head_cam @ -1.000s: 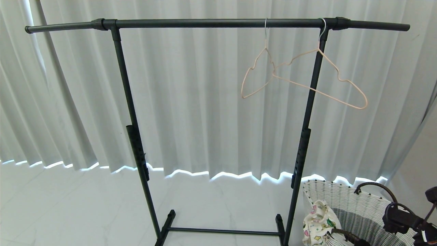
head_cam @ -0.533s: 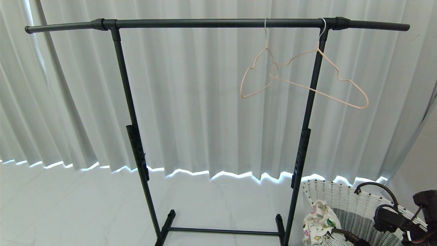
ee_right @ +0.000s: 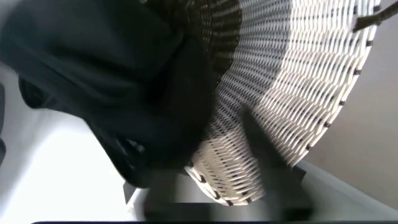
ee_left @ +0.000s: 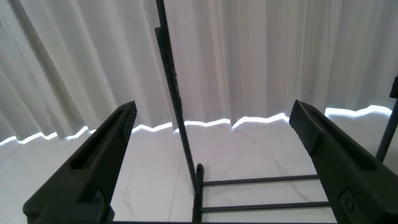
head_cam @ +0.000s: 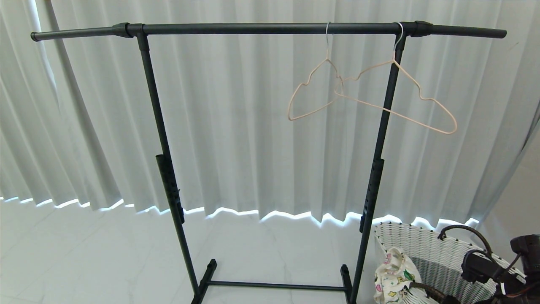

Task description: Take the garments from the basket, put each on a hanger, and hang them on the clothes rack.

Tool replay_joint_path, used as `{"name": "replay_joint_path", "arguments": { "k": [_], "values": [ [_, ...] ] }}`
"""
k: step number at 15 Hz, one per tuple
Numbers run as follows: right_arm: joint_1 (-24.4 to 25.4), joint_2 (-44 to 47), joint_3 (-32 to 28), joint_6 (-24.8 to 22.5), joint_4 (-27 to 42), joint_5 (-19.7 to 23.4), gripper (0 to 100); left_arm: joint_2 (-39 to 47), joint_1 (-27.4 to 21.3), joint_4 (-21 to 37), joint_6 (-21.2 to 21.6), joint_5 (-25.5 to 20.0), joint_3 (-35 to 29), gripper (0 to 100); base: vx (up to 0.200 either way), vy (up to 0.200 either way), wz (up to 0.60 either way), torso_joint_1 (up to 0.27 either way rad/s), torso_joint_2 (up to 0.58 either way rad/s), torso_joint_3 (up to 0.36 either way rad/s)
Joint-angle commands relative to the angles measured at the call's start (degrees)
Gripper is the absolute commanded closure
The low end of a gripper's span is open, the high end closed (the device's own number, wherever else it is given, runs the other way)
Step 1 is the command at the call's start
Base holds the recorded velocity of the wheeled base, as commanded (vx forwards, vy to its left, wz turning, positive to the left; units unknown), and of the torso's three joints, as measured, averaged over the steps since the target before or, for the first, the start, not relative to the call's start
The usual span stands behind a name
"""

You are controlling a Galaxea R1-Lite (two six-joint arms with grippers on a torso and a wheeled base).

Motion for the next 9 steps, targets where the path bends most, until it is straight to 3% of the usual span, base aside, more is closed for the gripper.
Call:
{"name": "replay_joint_path", "arguments": {
  "k": [1, 4, 9],
  "values": [
    [-0.08, -4.85, 1.03, 0.35, 0.24, 0.09, 100, 0.00, 0.09, -0.01, 0.10, -0.02, 0.00, 0, 0.000, 0.000, 0.00, 0.000, 0.00, 0.000],
    [0.01, -14.34, -1.96, 2.99, 6.92, 0.09, 100, 0.00, 0.00, -0.01, 0.37, 0.16, 0.00, 0, 0.000, 0.000, 0.00, 0.000, 0.00, 0.000],
    [2.21, -32.09, -30.70, 10.11, 51.48, -0.09, 100, 0.00, 0.00, -0.01, 2.30, -0.02, 0.00, 0, 0.000, 0.000, 0.00, 0.000, 0.00, 0.000]
  ]
}}
